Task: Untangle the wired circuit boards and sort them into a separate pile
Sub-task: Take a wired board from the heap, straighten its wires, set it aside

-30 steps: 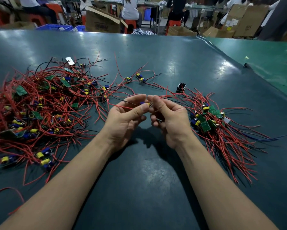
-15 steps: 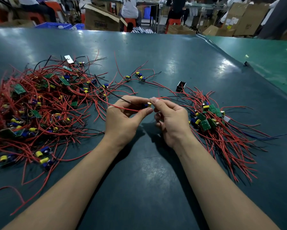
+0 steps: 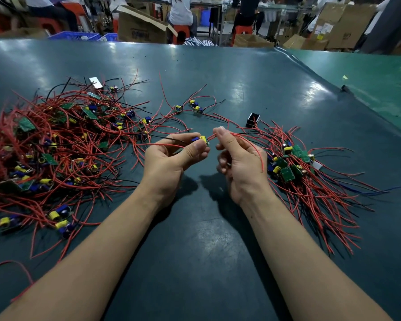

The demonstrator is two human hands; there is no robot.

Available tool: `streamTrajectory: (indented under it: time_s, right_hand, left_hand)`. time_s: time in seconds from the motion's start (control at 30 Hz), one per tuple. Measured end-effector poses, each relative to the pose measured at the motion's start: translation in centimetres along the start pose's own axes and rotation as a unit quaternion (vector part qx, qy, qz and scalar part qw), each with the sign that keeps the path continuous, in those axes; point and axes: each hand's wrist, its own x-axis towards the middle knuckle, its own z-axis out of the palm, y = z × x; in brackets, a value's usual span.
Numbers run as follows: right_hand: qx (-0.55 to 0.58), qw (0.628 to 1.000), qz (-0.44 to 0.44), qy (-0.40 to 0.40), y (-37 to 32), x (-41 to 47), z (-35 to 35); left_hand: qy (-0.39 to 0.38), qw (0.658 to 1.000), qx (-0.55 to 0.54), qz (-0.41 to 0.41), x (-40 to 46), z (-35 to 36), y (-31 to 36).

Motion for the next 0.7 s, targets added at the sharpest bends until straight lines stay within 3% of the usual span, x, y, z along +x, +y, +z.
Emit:
streamTrajectory:
  time_s: [0.23, 0.37, 0.57, 0.7]
  right_hand:
    - [-0.024, 0.993, -0.071, 0.088, 0.1, 0.5, -0.1]
    - [0.022, 0.988, -0.08, 0.131, -0.3, 0.8, -0.7]
    - [0.042, 0.992, -0.043, 0.113, -0.5, 1.2, -1.0]
    - [-0.014, 0.987, -0.057, 0.15, -0.7, 1.7, -1.7]
  left_hand:
    - [0.036, 0.997, 0.048, 0.047, 0.1, 0.0, -0.2]
    - [0.043, 0.997, 0.05, 0.05, 0.2, -0.1, -0.1]
    - [0.029, 0.997, 0.05, 0.044, 0.2, -0.2, 0.1]
    - [0.0, 0.996, 0.079, 0.041, 0.0, -0.2, 0.1]
